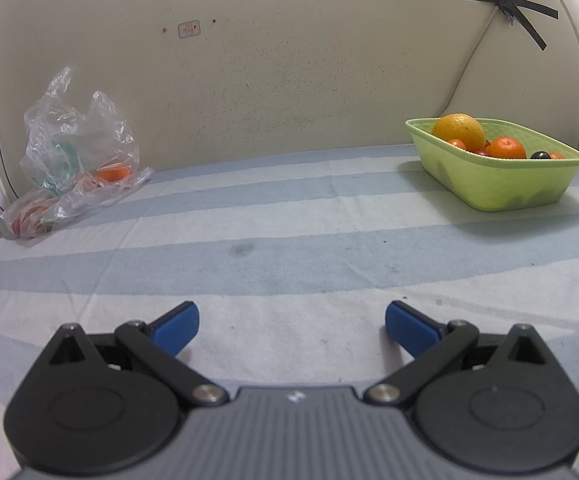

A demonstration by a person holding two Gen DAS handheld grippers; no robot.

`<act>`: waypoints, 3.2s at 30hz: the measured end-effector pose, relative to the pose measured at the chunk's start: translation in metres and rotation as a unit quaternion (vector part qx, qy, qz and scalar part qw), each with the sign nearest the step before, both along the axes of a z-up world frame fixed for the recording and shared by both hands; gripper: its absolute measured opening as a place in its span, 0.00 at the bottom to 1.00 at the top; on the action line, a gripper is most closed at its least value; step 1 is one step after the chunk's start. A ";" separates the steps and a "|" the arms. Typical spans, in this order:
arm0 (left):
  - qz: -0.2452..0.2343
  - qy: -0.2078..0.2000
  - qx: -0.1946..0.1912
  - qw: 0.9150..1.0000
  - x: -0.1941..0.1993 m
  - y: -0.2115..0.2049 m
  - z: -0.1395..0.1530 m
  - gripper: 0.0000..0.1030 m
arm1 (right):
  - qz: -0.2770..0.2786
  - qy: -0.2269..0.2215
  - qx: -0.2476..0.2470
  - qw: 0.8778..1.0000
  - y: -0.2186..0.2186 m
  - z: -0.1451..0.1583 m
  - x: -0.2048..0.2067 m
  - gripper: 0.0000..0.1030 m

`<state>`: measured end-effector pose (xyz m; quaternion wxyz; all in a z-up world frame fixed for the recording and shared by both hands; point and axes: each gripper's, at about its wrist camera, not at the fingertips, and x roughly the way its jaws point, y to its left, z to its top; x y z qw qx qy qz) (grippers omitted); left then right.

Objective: Organize fruits

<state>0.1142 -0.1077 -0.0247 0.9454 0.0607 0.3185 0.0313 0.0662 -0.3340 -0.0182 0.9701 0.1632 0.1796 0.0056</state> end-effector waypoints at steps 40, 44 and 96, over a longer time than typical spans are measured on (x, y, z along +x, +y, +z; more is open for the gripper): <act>-0.005 0.002 -0.010 1.000 0.000 0.003 0.002 1.00 | 0.006 0.019 -0.015 1.000 0.004 0.003 0.000 0.85; -0.012 0.004 -0.011 1.000 -0.008 0.000 0.010 1.00 | 0.014 0.033 -0.005 0.999 0.001 0.009 -0.011 0.85; -0.010 0.013 -0.013 1.000 -0.055 0.000 0.053 1.00 | 0.040 0.055 -0.003 0.998 0.015 0.042 -0.039 0.89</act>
